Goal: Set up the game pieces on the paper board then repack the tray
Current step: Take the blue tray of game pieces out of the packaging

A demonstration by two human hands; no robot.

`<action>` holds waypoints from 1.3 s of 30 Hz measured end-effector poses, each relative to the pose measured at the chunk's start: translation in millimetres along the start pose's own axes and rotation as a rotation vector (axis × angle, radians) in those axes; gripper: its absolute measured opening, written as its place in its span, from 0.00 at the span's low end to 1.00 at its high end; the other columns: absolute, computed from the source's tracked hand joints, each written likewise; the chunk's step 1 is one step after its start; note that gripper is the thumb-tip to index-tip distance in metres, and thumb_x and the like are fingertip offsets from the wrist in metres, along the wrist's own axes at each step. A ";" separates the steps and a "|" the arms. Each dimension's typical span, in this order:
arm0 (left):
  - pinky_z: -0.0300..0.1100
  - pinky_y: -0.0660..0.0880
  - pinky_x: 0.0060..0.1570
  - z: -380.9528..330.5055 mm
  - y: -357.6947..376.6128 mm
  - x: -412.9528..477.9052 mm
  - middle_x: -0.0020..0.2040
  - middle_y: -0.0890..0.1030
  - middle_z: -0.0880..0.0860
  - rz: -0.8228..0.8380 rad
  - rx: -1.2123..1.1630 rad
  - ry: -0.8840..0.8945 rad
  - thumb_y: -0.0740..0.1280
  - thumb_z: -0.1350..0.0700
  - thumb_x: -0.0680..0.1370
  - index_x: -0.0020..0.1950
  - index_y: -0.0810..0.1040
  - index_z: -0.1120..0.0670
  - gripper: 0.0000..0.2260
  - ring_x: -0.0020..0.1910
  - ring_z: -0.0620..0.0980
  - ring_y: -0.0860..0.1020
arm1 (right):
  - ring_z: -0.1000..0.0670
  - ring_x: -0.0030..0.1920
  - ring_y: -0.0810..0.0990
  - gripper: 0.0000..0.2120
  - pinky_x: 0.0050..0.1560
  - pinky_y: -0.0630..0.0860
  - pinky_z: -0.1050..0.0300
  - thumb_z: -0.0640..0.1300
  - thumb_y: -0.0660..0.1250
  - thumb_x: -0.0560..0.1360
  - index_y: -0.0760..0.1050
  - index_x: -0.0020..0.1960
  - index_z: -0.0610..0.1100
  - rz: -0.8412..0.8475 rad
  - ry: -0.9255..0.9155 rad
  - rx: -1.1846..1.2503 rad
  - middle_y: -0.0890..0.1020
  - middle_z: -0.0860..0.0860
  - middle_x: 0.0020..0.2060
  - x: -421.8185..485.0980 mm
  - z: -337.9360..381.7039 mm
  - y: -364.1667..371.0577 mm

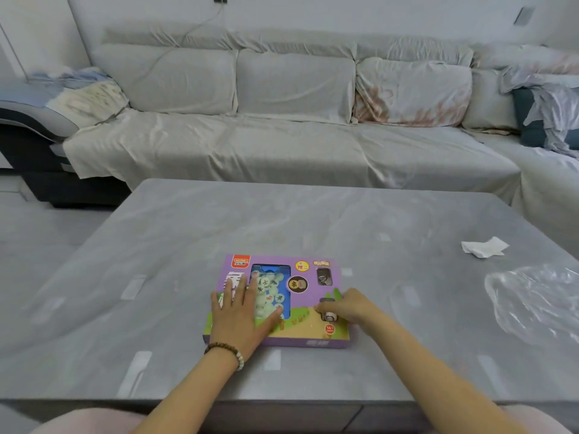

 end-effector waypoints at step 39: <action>0.55 0.37 0.72 -66.6 18.9 3.5 0.77 0.44 0.43 0.001 0.003 0.257 0.22 0.28 0.61 0.75 0.44 0.40 0.44 0.75 0.51 0.40 | 0.45 0.73 0.57 0.26 0.71 0.54 0.55 0.56 0.57 0.79 0.63 0.71 0.42 -0.475 -0.279 -0.369 0.60 0.45 0.74 -4.9 -86.5 -84.9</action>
Point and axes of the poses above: each hand's wrist, its own x-axis towards the middle knuckle, its own y-axis out of the palm, z = x × y, the point moved 1 cm from there along x, towards the middle knuckle
